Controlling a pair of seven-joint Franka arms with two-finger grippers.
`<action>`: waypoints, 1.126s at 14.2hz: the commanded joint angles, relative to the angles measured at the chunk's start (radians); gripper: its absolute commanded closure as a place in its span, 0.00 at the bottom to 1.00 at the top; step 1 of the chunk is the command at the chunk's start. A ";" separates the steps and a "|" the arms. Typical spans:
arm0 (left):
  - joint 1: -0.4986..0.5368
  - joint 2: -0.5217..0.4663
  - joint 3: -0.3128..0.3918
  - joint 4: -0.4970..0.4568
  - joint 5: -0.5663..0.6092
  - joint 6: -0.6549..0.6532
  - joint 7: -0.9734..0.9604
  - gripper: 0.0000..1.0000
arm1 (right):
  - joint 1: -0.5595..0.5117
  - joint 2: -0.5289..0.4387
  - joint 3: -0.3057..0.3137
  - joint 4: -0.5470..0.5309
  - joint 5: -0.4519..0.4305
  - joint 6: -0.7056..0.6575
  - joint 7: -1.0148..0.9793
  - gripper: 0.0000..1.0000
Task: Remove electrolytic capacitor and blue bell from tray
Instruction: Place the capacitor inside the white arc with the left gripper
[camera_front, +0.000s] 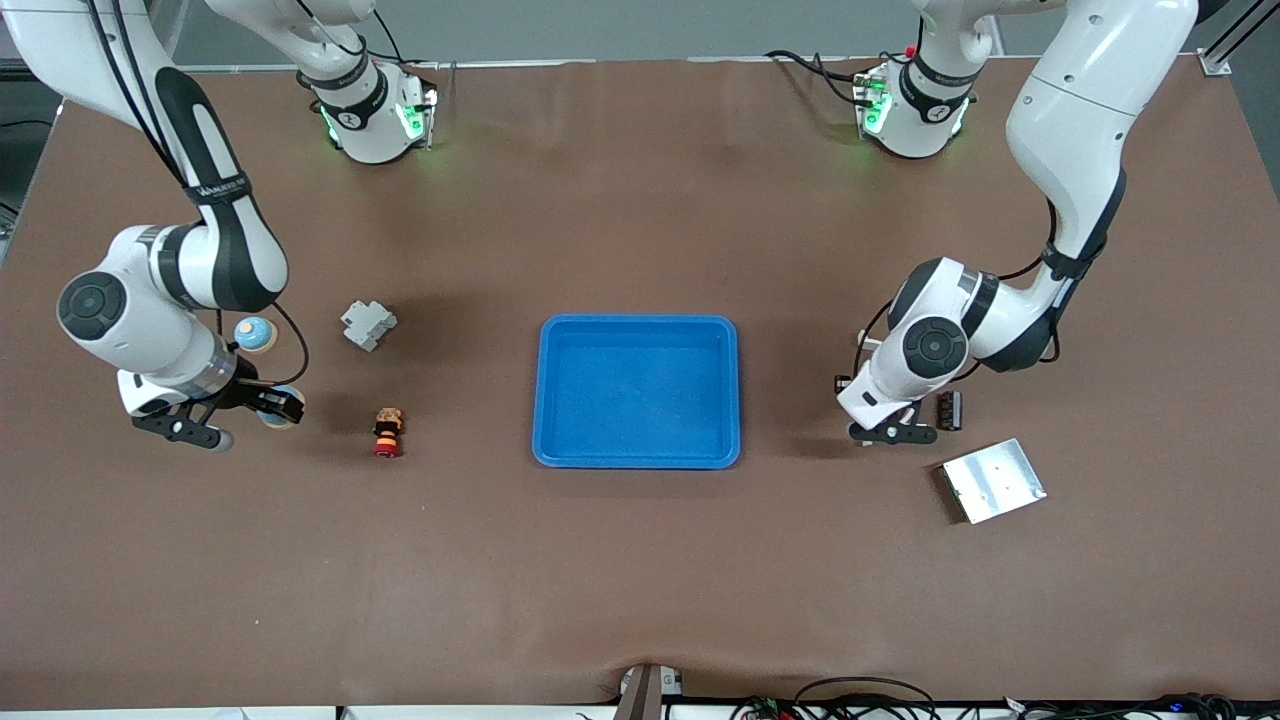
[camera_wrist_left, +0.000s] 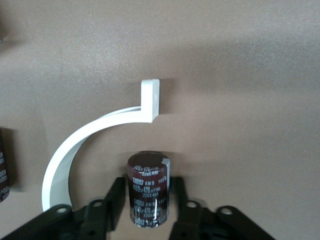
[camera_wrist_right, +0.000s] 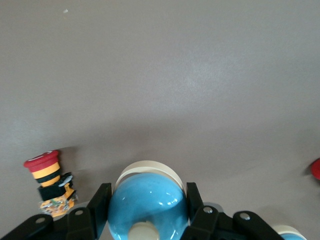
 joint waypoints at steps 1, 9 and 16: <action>0.011 0.020 -0.005 0.019 0.021 0.017 -0.005 0.13 | -0.023 0.001 0.019 -0.045 0.021 0.054 -0.022 1.00; 0.030 -0.048 -0.008 0.017 0.021 0.000 0.000 0.00 | -0.021 0.056 0.022 -0.048 0.072 0.069 -0.026 1.00; 0.274 -0.312 -0.131 0.049 -0.164 -0.248 0.179 0.00 | -0.020 0.086 0.022 -0.074 0.072 0.134 -0.026 1.00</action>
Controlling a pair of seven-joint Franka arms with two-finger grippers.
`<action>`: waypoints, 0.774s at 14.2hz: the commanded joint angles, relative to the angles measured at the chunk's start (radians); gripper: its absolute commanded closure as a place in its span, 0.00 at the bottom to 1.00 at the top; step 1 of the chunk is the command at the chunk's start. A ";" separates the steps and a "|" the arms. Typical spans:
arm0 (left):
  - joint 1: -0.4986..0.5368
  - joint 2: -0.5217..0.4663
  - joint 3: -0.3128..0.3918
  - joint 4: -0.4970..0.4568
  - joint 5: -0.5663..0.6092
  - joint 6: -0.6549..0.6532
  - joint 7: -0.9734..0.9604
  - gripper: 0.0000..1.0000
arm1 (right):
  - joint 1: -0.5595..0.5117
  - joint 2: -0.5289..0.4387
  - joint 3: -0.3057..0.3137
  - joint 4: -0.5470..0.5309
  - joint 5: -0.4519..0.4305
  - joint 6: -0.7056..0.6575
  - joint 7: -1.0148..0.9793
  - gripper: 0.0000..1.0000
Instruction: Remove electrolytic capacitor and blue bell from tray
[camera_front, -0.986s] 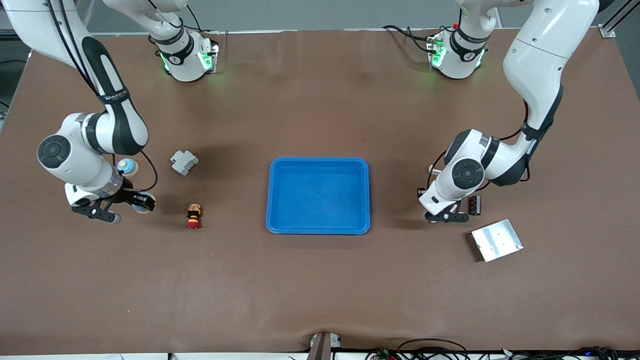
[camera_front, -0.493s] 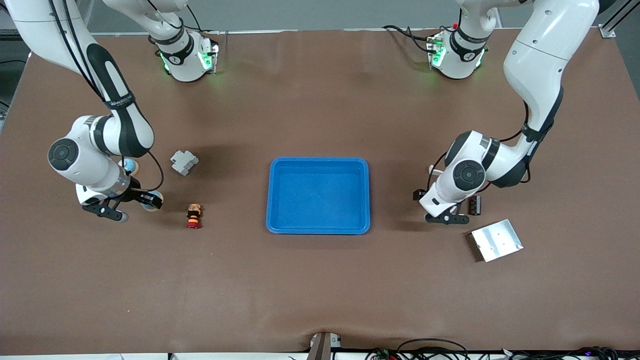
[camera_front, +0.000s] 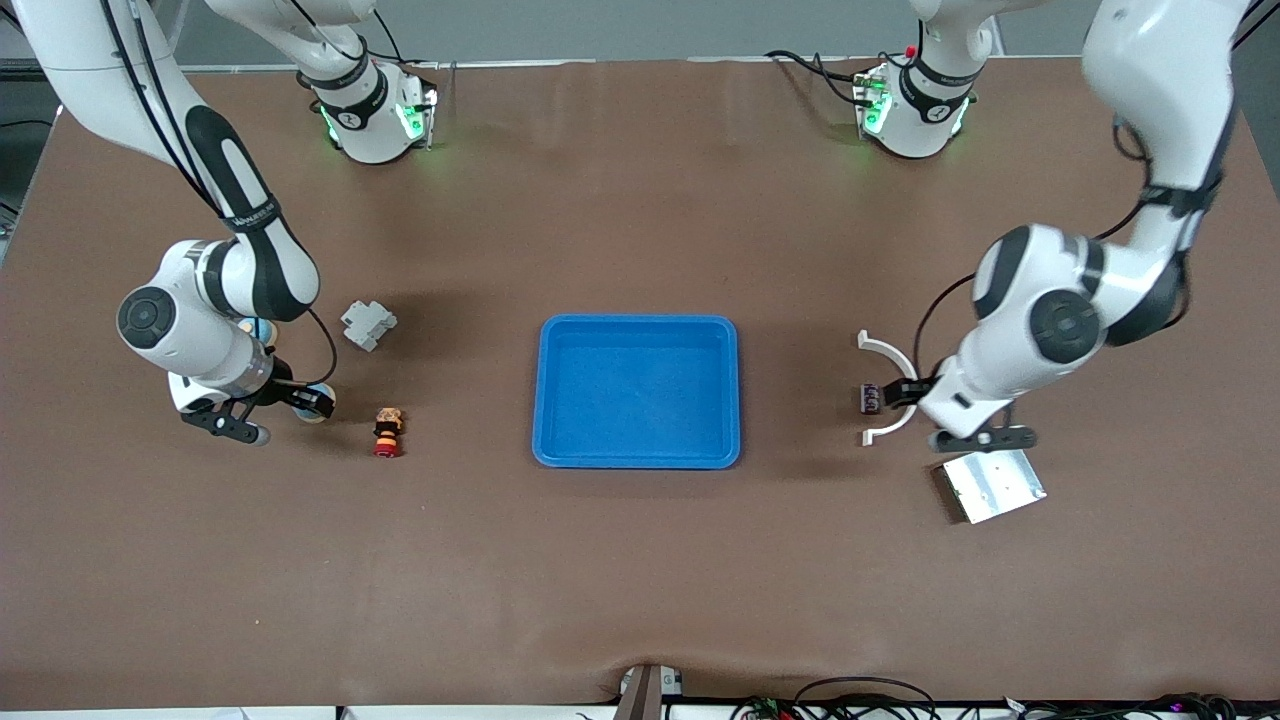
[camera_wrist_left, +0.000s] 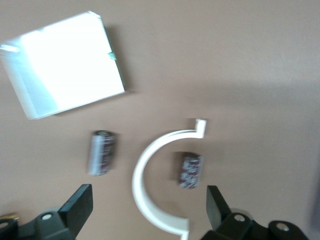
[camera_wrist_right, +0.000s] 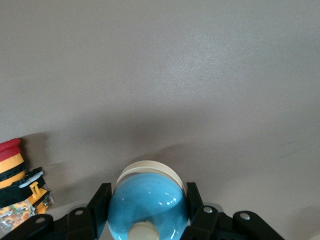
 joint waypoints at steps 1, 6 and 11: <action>0.088 -0.106 -0.015 -0.026 -0.036 -0.070 0.112 0.00 | -0.020 0.004 0.016 -0.019 0.015 0.039 -0.022 1.00; 0.134 -0.187 -0.011 0.284 -0.144 -0.430 0.188 0.00 | -0.018 0.029 0.018 -0.019 0.015 0.042 -0.020 1.00; 0.125 -0.173 -0.017 0.409 -0.158 -0.518 0.179 0.00 | -0.017 0.040 0.019 -0.019 0.016 0.060 -0.020 1.00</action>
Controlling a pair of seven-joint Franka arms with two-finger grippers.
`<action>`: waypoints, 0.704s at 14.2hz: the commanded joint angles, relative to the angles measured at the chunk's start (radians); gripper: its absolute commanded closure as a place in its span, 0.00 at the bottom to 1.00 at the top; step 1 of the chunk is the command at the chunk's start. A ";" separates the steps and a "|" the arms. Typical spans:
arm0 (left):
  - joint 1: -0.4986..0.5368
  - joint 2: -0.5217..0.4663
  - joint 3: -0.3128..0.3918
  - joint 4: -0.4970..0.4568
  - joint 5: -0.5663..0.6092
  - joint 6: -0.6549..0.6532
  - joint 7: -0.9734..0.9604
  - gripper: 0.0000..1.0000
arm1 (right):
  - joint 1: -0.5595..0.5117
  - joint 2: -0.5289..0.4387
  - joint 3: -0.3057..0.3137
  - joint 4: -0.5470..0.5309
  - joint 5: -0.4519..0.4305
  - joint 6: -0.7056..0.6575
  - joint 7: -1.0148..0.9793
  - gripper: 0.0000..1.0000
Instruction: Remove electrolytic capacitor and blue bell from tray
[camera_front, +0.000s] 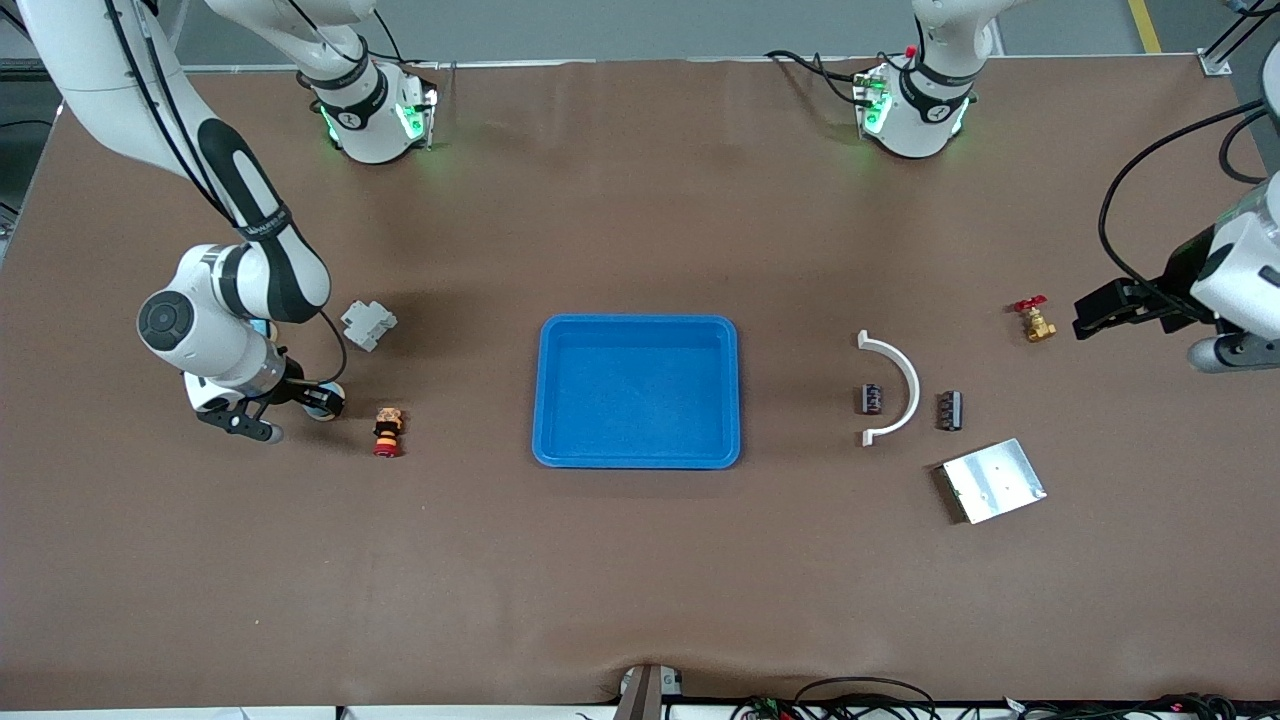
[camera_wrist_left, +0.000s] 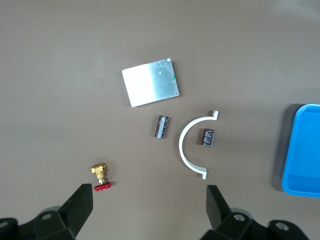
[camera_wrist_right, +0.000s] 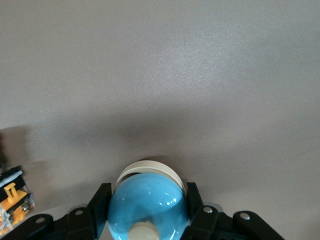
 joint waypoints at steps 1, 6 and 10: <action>0.002 0.026 -0.005 0.027 -0.026 -0.017 0.000 0.00 | -0.017 0.001 0.016 -0.004 0.016 0.018 -0.019 1.00; 0.005 0.012 -0.008 0.030 -0.014 -0.017 0.007 0.00 | -0.017 0.008 0.016 -0.004 0.016 0.019 -0.019 1.00; 0.008 0.008 0.000 0.030 -0.026 -0.019 0.013 0.00 | -0.017 0.008 0.016 -0.004 0.016 0.021 -0.019 1.00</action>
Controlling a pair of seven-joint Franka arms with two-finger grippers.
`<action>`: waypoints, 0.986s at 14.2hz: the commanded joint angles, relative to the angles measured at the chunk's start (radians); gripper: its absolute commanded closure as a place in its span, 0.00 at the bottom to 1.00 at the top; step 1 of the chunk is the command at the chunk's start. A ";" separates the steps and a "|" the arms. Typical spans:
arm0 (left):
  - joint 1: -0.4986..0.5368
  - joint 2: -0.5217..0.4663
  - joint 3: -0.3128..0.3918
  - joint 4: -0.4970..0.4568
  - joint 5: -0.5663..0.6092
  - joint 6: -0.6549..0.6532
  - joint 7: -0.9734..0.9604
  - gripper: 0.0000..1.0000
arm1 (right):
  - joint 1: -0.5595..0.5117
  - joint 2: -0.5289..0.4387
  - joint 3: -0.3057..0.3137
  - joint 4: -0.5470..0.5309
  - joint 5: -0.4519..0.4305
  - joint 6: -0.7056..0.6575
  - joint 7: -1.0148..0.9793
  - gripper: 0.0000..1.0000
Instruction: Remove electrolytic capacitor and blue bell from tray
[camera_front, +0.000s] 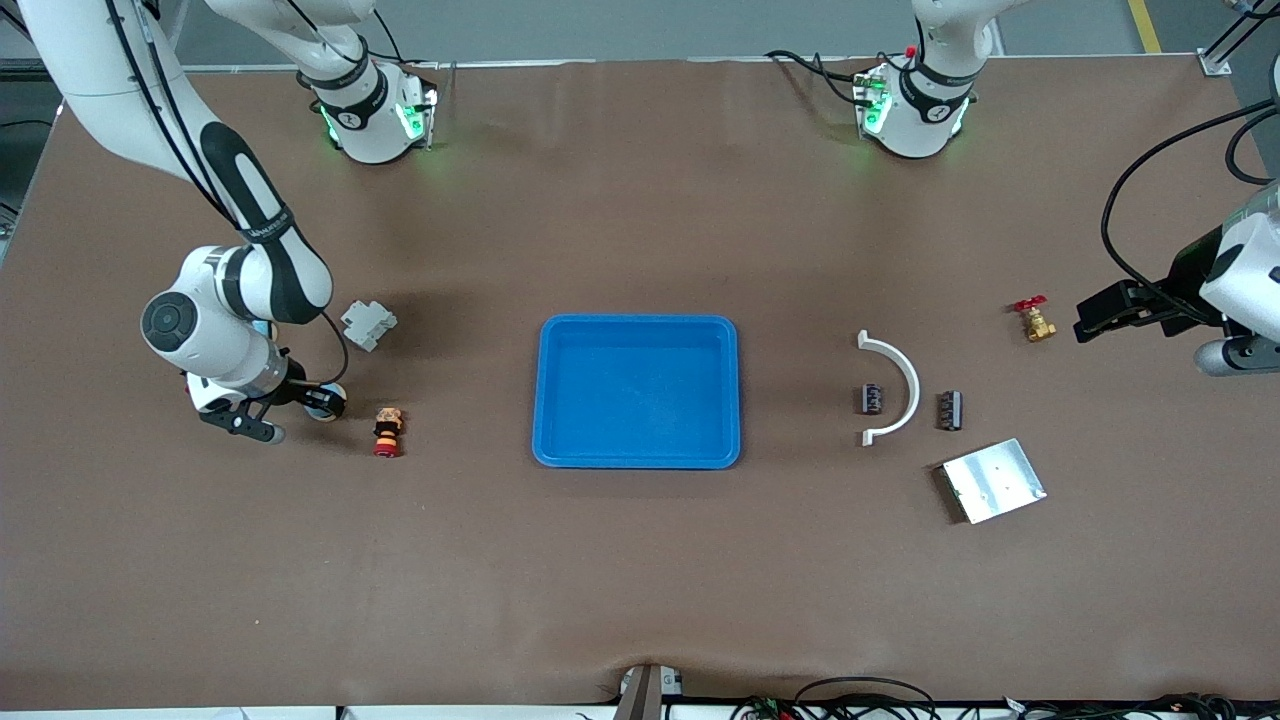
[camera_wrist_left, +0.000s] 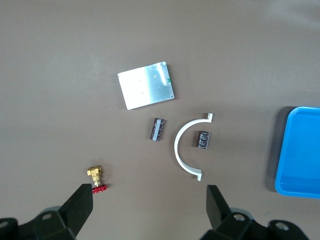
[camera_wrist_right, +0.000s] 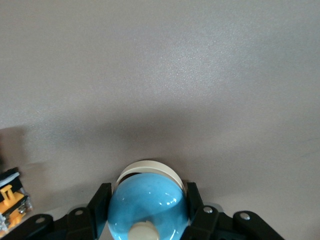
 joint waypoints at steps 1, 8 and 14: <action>0.000 -0.007 0.006 0.011 -0.017 -0.018 0.017 0.00 | -0.017 0.003 0.015 -0.004 0.016 0.015 -0.019 1.00; -0.290 -0.035 0.301 0.011 -0.021 -0.032 0.017 0.00 | -0.017 0.018 0.017 -0.004 0.016 0.036 -0.018 1.00; -0.303 -0.026 0.296 0.011 -0.021 -0.032 0.019 0.00 | -0.021 0.016 0.017 -0.004 0.017 0.044 -0.016 0.00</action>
